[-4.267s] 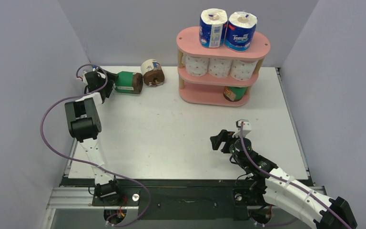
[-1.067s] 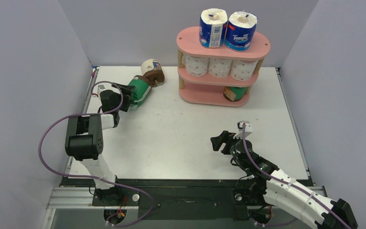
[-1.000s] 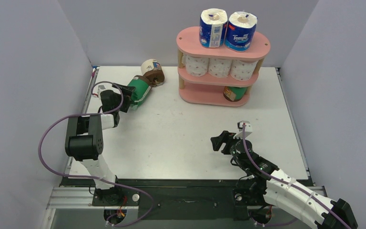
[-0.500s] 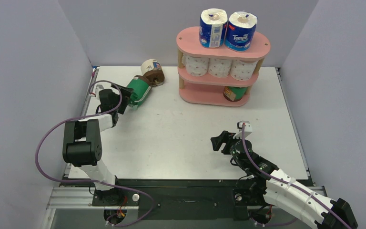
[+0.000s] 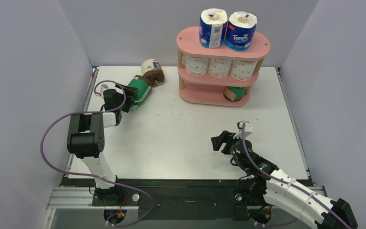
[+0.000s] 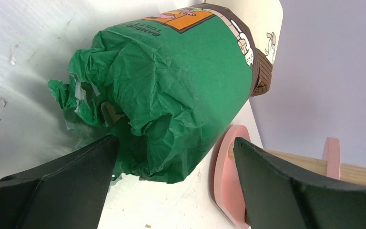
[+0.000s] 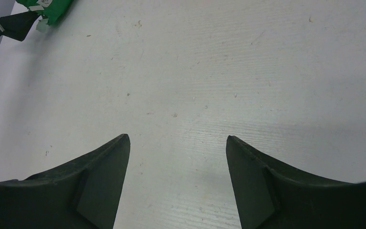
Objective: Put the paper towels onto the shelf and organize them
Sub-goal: Adjust the paper towel at the center of the board.
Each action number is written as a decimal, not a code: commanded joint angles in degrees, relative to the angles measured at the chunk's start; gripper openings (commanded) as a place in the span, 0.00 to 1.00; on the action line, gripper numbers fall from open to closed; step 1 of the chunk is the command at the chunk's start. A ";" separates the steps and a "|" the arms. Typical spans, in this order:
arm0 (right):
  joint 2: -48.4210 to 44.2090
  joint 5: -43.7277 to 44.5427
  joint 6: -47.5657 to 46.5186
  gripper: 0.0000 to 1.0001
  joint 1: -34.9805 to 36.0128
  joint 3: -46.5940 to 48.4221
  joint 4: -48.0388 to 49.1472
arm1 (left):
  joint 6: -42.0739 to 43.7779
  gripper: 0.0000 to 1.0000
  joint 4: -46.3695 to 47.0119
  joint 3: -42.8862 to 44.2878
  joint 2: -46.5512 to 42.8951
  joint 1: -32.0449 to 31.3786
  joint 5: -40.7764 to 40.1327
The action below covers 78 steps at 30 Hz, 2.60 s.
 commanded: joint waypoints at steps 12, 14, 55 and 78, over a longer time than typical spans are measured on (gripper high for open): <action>0.50 2.39 -1.60 0.69 0.16 1.77 0.81 | -1.84 0.68 9.43 5.40 4.41 -0.90 2.40; 0.53 2.47 -1.59 0.69 0.14 1.86 0.71 | -1.83 0.66 9.55 5.91 5.03 -0.90 2.55; -0.49 2.54 -3.61 0.69 0.20 4.40 0.35 | 19.49 0.27 -25.65 0.01 -30.52 -6.44 -2.91; -8.54 16.11 -4.08 0.68 0.09 10.35 -14.46 | 48.07 0.27 -67.44 23.19 -25.29 -51.94 -22.71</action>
